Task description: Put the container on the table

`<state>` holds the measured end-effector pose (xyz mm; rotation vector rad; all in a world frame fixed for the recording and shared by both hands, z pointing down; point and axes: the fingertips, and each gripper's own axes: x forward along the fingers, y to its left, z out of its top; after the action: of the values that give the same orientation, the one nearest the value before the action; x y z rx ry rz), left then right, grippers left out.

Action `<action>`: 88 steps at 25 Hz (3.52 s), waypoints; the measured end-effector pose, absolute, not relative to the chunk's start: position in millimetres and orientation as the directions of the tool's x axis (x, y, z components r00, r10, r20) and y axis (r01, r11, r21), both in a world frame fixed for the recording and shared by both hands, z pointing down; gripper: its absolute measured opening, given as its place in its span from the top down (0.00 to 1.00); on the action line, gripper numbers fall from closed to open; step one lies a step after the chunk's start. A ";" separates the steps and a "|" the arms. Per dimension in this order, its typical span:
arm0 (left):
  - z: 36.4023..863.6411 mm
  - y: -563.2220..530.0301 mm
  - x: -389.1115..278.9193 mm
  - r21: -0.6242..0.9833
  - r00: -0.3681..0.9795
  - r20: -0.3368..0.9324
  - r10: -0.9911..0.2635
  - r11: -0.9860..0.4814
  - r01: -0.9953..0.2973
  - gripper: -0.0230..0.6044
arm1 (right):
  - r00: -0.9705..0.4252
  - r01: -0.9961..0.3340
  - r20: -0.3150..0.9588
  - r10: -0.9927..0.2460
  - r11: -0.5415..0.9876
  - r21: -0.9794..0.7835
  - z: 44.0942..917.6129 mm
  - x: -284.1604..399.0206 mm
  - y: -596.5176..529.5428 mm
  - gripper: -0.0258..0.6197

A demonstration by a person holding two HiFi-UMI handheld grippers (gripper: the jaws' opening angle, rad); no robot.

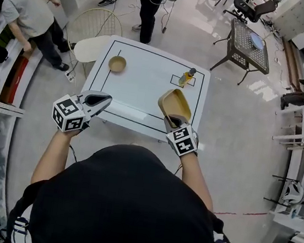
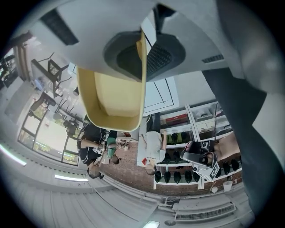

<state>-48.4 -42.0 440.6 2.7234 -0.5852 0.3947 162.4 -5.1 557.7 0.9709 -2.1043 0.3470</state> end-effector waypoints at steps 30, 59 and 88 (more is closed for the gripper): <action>440.5 -56.7 -13.4 0.248 0.865 0.340 -0.370 -0.852 -0.462 0.95 | -0.430 -0.703 0.755 -0.496 0.708 0.064 566.4 193.7 -28.2 0.95; 452.7 -153.4 -9.5 0.283 0.900 0.322 -0.293 -0.878 -0.387 0.95 | -0.370 -0.742 0.785 -0.497 0.666 0.072 580.7 184.9 -103.9 0.95; 478.3 -194.5 -34.5 0.329 0.881 0.363 -0.304 -0.842 -0.427 0.95 | -0.350 -0.732 0.848 -0.398 0.681 0.018 642.9 172.3 -137.1 0.95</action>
<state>-34.5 -194.5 478.3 2.6445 -0.5379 0.4184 172.3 -137.1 642.9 0.8741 -1.9802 0.4616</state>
